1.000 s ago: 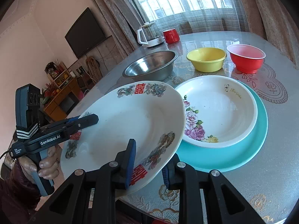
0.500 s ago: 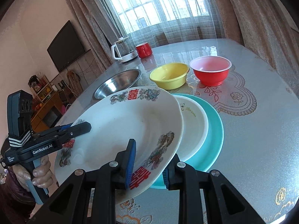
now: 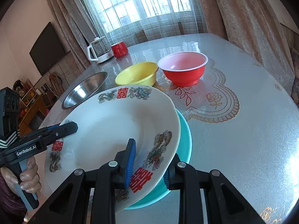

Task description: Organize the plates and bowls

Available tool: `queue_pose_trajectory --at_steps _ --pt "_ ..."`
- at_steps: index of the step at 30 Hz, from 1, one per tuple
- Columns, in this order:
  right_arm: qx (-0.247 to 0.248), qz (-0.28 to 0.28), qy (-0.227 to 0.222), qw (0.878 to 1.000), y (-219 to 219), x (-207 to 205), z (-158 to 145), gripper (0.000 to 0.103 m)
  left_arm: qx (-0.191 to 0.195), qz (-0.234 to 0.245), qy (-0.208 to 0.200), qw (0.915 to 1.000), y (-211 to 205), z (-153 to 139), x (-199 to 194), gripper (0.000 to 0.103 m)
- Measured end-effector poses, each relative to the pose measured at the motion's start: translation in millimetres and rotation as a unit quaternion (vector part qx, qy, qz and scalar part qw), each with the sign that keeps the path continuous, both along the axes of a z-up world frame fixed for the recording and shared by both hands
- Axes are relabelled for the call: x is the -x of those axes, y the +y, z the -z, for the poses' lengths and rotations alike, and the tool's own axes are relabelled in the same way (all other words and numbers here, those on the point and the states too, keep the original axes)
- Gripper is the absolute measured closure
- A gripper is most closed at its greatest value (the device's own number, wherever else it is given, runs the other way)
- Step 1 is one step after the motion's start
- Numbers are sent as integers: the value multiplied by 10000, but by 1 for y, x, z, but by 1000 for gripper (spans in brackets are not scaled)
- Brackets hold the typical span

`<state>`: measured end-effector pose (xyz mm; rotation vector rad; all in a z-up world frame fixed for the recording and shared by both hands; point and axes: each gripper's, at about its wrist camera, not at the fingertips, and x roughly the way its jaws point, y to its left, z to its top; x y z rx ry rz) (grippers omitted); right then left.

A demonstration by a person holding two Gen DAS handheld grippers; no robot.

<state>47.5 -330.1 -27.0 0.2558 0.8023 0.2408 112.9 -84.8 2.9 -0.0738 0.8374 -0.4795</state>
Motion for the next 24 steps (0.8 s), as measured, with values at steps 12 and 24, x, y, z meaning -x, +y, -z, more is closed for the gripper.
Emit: queue_pose_trajectory --at_steps 12,24 --pt "268 119 126 9995 0 -9 13 76 -27 -4 124 9999 -3 11 -8 70" --pt "129 269 88 9995 1 -5 17 76 -541 141 -107 9984 -19 19 9 69"
